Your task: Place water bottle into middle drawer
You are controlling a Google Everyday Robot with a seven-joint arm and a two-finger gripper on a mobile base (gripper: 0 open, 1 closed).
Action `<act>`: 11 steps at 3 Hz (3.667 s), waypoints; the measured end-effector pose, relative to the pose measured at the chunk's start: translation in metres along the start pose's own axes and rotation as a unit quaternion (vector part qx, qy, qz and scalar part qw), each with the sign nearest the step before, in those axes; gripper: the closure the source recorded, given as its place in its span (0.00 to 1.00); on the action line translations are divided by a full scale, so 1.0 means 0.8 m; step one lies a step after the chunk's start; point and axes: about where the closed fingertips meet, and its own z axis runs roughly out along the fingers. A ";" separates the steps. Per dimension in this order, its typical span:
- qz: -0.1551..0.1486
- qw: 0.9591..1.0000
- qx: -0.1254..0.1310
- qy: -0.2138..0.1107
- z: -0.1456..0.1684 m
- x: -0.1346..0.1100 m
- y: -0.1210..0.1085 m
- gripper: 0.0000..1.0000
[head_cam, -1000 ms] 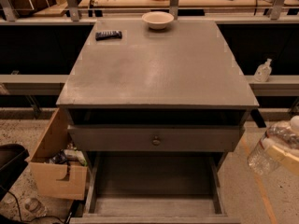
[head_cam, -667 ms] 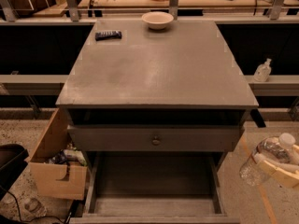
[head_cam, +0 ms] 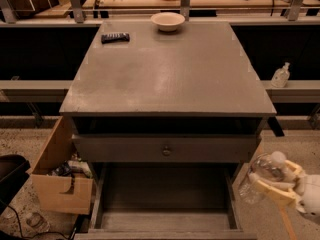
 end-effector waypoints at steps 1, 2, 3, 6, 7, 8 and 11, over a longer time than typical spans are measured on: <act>-0.001 0.998 -0.067 0.007 0.063 0.057 0.045 1.00; -0.002 0.992 -0.127 0.014 0.117 0.101 0.082 1.00; -0.001 0.984 -0.178 0.016 0.169 0.135 0.111 1.00; 0.022 0.967 -0.253 0.011 0.261 0.236 0.146 1.00; 0.035 0.965 -0.259 0.008 0.275 0.268 0.145 1.00; 0.043 0.963 -0.265 0.000 0.290 0.291 0.141 1.00; 0.060 0.961 -0.270 0.010 0.337 0.346 0.132 1.00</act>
Offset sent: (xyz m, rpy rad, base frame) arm 0.0054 0.1739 -0.1281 -0.0631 0.0295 0.4020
